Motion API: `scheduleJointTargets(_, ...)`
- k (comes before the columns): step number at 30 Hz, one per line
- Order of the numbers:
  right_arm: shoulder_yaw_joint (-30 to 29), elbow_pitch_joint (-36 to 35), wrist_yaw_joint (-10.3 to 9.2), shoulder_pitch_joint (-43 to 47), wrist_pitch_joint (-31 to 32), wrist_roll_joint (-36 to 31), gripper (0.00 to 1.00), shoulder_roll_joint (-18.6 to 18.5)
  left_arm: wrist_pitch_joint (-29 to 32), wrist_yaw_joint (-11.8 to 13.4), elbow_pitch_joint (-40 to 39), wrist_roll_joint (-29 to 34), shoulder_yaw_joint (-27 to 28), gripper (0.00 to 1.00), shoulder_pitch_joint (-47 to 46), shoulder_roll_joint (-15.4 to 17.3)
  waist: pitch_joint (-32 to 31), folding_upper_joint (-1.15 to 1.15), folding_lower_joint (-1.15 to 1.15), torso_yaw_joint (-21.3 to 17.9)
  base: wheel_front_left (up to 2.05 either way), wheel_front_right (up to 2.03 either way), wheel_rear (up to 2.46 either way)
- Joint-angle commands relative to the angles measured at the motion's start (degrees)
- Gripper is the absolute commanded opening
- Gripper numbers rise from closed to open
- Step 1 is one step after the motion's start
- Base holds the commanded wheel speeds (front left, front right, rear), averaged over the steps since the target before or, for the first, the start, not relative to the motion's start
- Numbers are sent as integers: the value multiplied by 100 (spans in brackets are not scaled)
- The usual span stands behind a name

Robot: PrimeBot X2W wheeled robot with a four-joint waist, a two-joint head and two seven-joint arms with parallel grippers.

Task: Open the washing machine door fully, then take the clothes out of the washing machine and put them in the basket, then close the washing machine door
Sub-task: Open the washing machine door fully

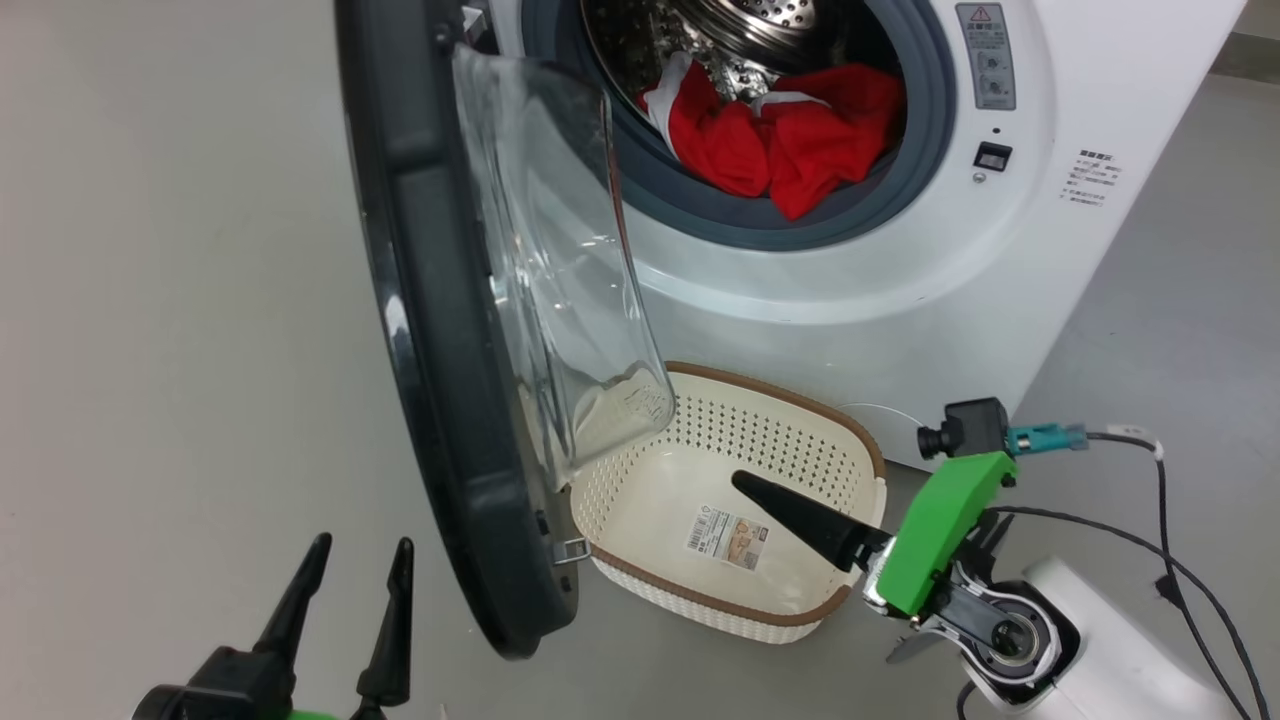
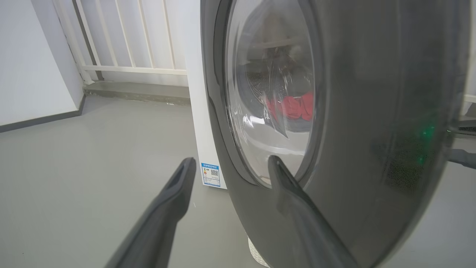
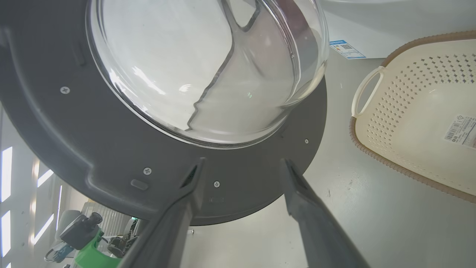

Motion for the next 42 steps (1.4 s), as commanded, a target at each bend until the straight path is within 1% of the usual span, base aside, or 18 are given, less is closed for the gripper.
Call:
scheduleJointTargets(1,-3,-157,43,65,-96,-26,100,-24,-52,-8,-144,7,212,100,-29,63,-9,0,0,-33,0,0,0)
scheduleJointTargets(12,4,-170,43,522,-1072,-225,100,-300,-52,-12,-149,13,317,100,29,63,-64,0,0,-124,0,0,0)
scheduleJointTargets(16,-12,-198,43,686,-1544,-287,100,-369,-52,-13,-152,23,348,100,41,63,-86,0,0,-132,0,0,0)
scheduleJointTargets(21,63,-172,43,855,-2243,-522,100,-468,-52,-14,-161,18,365,100,56,63,-96,0,0,-136,0,0,0)
scheduleJointTargets(28,242,143,43,940,-2995,-803,100,-530,-52,-16,-150,-1,393,100,68,63,-90,0,0,-165,0,0,0)
scheduleJointTargets(33,379,441,43,910,-3252,-1189,100,-536,-52,-20,-134,-6,392,100,56,63,-105,0,0,-164,0,0,0)
scheduleJointTargets(37,298,588,43,908,-3320,-1497,100,-486,-52,-21,-127,-1,395,100,64,63,-125,0,0,-163,0,0,0)
scheduleJointTargets(39,72,654,43,901,-3331,-1883,100,-439,-52,-22,-127,3,403,100,74,63,-136,0,0,-172,0,0,0)
scheduleJointTargets(42,-441,645,43,998,-3333,-2643,100,-275,-52,-23,-126,8,412,100,90,63,-147,0,0,-184,0,0,0)
